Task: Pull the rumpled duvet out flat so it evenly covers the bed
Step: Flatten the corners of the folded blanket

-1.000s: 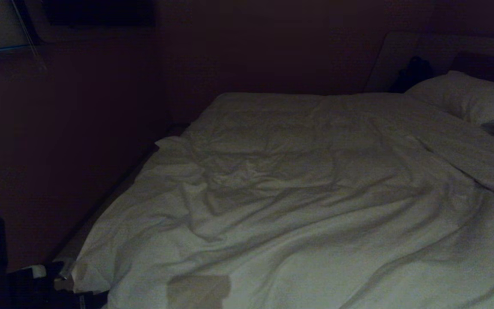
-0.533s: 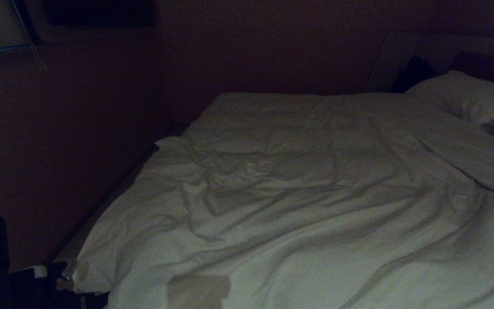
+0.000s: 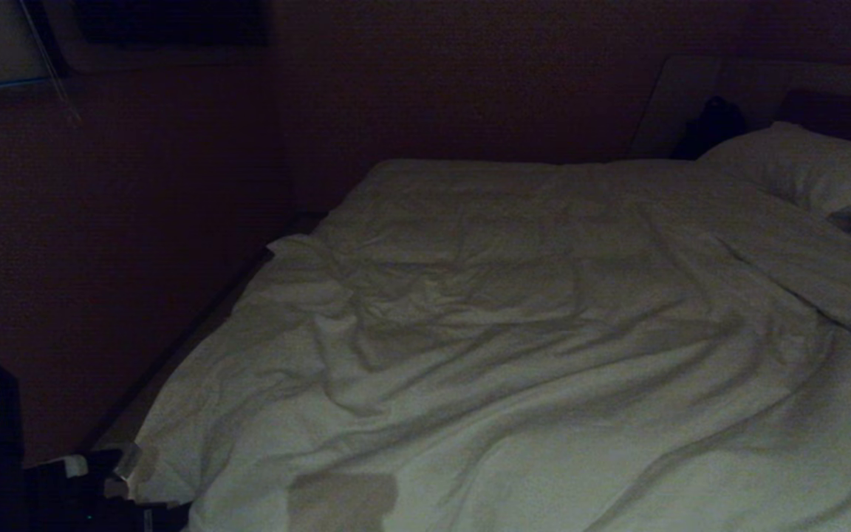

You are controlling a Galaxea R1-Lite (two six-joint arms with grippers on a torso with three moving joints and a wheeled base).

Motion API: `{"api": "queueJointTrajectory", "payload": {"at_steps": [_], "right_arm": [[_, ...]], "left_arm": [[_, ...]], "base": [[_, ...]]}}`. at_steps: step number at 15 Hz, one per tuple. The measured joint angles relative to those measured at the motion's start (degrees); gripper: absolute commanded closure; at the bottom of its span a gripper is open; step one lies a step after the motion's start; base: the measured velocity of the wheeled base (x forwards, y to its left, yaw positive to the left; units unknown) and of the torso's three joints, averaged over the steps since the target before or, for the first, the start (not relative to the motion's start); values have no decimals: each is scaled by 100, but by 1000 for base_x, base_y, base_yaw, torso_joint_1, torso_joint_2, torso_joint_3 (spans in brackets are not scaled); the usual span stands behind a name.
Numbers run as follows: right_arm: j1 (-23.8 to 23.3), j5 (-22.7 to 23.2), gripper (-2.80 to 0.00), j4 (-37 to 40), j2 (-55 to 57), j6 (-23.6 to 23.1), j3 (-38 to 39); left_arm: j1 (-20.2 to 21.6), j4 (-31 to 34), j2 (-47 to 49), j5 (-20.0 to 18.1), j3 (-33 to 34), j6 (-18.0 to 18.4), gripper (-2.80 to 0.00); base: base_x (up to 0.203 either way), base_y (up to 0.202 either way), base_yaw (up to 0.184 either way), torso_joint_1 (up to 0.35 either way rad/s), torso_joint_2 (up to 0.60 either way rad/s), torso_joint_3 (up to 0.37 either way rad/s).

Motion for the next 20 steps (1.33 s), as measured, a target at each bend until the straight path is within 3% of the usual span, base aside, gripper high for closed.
{"api": "queueJointTrajectory", "payload": {"at_steps": [6, 7, 8, 20], "right_arm": [[0, 0, 0, -5, 0, 0, 0], [0, 0, 0, -4, 0, 1, 0], [0, 0, 0, -5, 0, 0, 0], [0, 2, 0, -5, 0, 0, 0]], "left_arm": [[-8, -5, 34, 2, 7, 148, -280], [-8, -5, 41, 1, 13, 156, -209], [-8, -2, 45, 6, 28, 160, 0], [-6, -3, 55, 0, 46, 165, 0]], "base": [[0, 0, 0, 0, 0, 0], [0, 0, 0, 0, 0, 0], [0, 0, 0, 0, 0, 0], [0, 0, 0, 0, 0, 0]]}}
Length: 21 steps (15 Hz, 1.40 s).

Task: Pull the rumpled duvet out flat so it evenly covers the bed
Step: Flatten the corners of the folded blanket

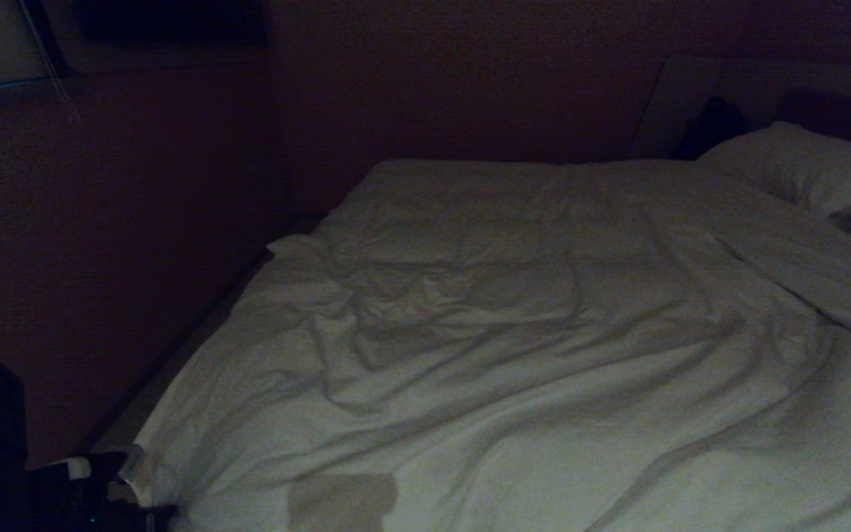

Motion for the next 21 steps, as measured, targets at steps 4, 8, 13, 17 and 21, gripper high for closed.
{"api": "queueJointTrajectory", "payload": {"at_steps": [4, 8, 13, 17, 21], "right_arm": [[0, -4, 0, 2, 0, -2, 0], [0, -2, 0, 0, 0, 0, 0], [2, -2, 0, 2, 0, 1, 0], [0, -3, 0, 0, 0, 1, 0], [0, -2, 0, -2, 0, 0, 0]], "left_arm": [[0, -2, 0, 0, 2, 0, 0], [0, 0, -5, 0, 6, -6, 0], [0, 13, -270, -57, 55, -309, 0], [-7, 11, -1187, -106, 117, -1382, 0], [-47, 6, -2124, -116, 227, -1943, 0]], "base": [[0, 0, 0, 0, 0, 0], [0, 0, 0, 0, 0, 0], [0, 0, 0, 0, 0, 0], [0, 0, 0, 0, 0, 0], [0, 0, 0, 0, 0, 0]]}}
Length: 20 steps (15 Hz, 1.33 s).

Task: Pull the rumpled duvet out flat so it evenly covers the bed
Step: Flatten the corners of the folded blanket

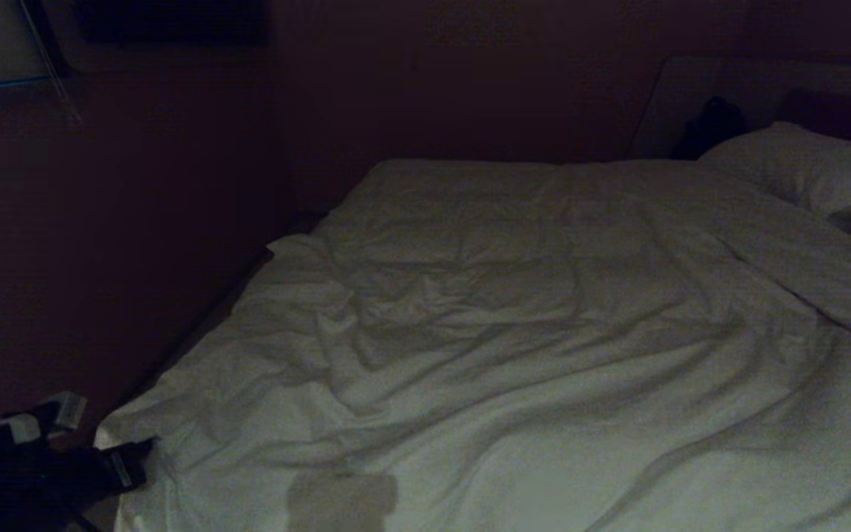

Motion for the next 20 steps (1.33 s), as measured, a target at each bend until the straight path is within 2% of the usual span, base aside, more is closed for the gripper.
{"api": "queueJointTrajectory", "payload": {"at_steps": [3, 5, 7, 10, 13, 16, 18, 20], "right_arm": [[0, 0, 0, 5, 0, 1, 0], [0, 0, 0, 5, 0, 0, 0], [0, 2, 0, 2, 0, 0, 0], [0, 0, 0, 4, 0, 0, 0], [0, 0, 0, 2, 0, 0, 0], [0, 0, 0, 0, 0, 0, 0], [0, 0, 0, 2, 0, 0, 0], [0, 1, 0, 2, 0, 0, 0]], "left_arm": [[-255, -1, -615, 22, -22, -174, 0], [-663, 0, -929, 103, -119, -203, 0], [-1122, 324, -1210, 312, -442, -269, 0], [-1567, 1519, -1734, 716, -1346, -612, 0], [-1925, 3369, -2370, 797, -2466, -1026, 0], [-2591, 4957, -2712, 901, -3380, -1625, 0], [-3110, 5416, -2685, 1166, -3658, -1905, 0], [-3775, 5436, -2446, 1596, -3859, -2062, 0]], "base": [[0, 0, 0, 0, 0, 0], [0, 0, 0, 0, 0, 0], [0, 0, 0, 0, 0, 0], [0, 0, 0, 0, 0, 0], [0, 0, 0, 0, 0, 0], [0, 0, 0, 0, 0, 0], [0, 0, 0, 0, 0, 0], [0, 0, 0, 0, 0, 0]]}}
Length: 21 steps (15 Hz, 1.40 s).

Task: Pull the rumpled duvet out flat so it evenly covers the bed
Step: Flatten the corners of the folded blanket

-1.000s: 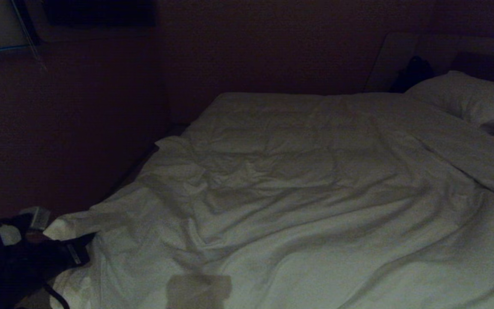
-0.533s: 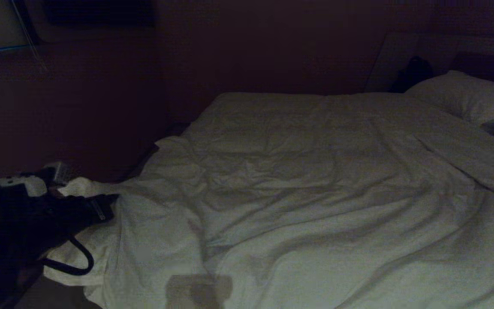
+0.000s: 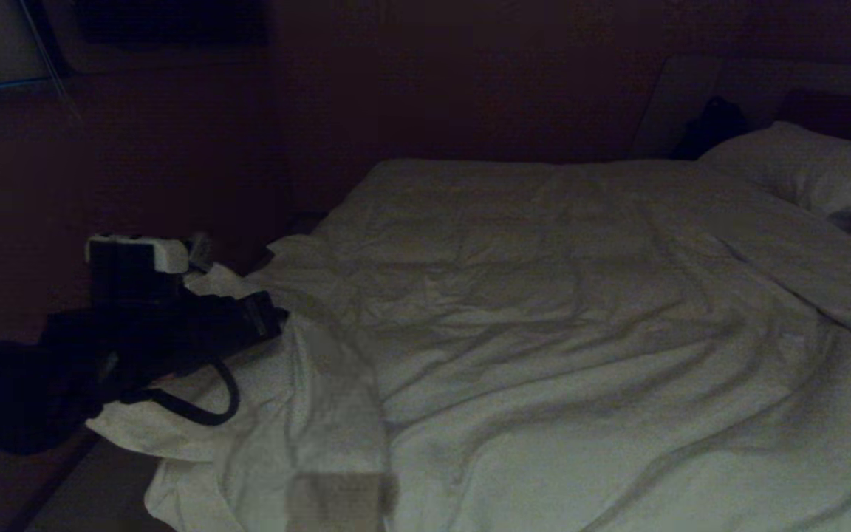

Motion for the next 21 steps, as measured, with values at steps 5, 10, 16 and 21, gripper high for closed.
{"api": "queueJointTrajectory", "payload": {"at_steps": [5, 10, 16, 21], "right_arm": [[0, -1, 0, 0, 0, 1, 0], [0, -1, 0, 0, 0, 0, 0], [0, -1, 0, 0, 0, 0, 0], [0, -1, 0, 0, 0, 0, 0]], "left_arm": [[-1323, 51, 1197, 724, -727, -571, 0], [-1723, -173, 2661, 2180, -1043, -184, 0], [-1790, -401, 3539, 2505, -935, 61, 0], [-1769, -384, 3906, 2963, -957, 264, 0]], "base": [[0, 0, 0, 0, 0, 0], [0, 0, 0, 0, 0, 0], [0, 0, 0, 0, 0, 0], [0, 0, 0, 0, 0, 0]]}}
